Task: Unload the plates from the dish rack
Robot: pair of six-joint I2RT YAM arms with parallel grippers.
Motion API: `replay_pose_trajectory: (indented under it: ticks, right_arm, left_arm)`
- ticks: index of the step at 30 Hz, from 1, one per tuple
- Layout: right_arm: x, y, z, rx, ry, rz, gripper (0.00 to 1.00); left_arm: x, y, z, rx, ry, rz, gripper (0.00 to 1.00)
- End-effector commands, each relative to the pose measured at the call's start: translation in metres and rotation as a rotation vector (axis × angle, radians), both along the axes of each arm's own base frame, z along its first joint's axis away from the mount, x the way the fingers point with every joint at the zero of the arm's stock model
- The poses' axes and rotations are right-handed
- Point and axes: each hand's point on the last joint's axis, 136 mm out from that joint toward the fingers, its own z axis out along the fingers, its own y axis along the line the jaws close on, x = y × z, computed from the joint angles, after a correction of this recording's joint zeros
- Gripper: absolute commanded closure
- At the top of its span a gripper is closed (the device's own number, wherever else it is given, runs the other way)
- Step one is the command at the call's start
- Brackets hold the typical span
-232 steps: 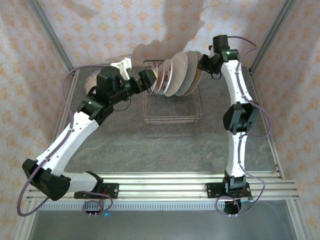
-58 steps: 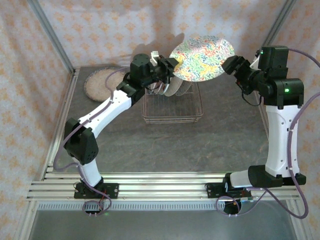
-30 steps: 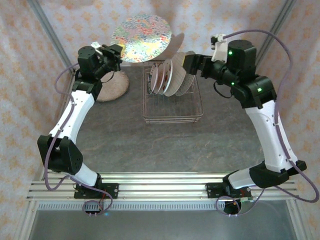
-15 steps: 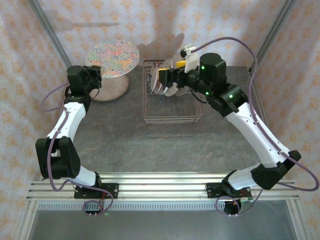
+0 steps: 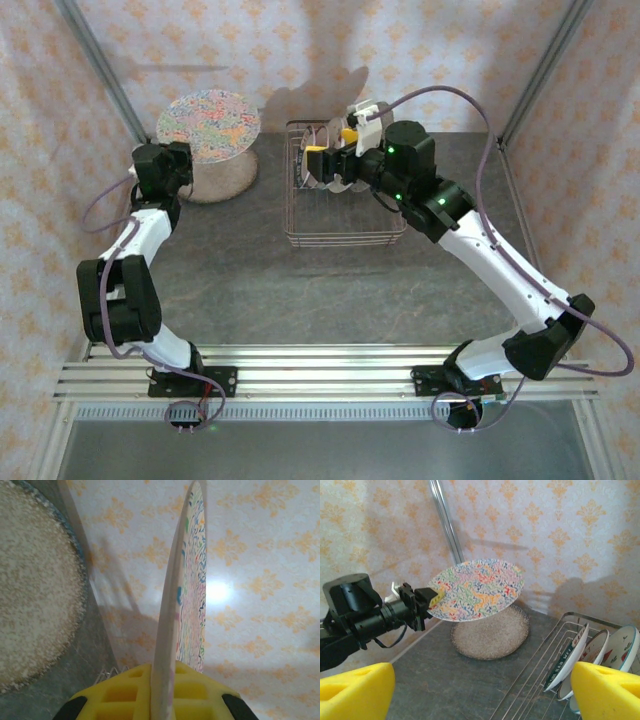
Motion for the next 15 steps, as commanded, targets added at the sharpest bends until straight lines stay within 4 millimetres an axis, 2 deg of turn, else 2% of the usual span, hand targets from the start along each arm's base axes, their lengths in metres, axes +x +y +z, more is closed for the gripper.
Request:
replay_pose_trajectory:
  ticks: [1, 15]
  right_arm:
    - [0.0, -0.001, 0.02, 0.027, -0.066, -0.015, 0.09]
    - [-0.001, -0.002, 0.011, 0.007, -0.041, -0.013, 0.09]
  left_arm:
    - [0.006, 0.014, 0.019, 0.061, -0.106, 0.043, 1.0]
    - [0.022, 0.045, -0.052, 0.1, 0.012, 0.104, 1.0]
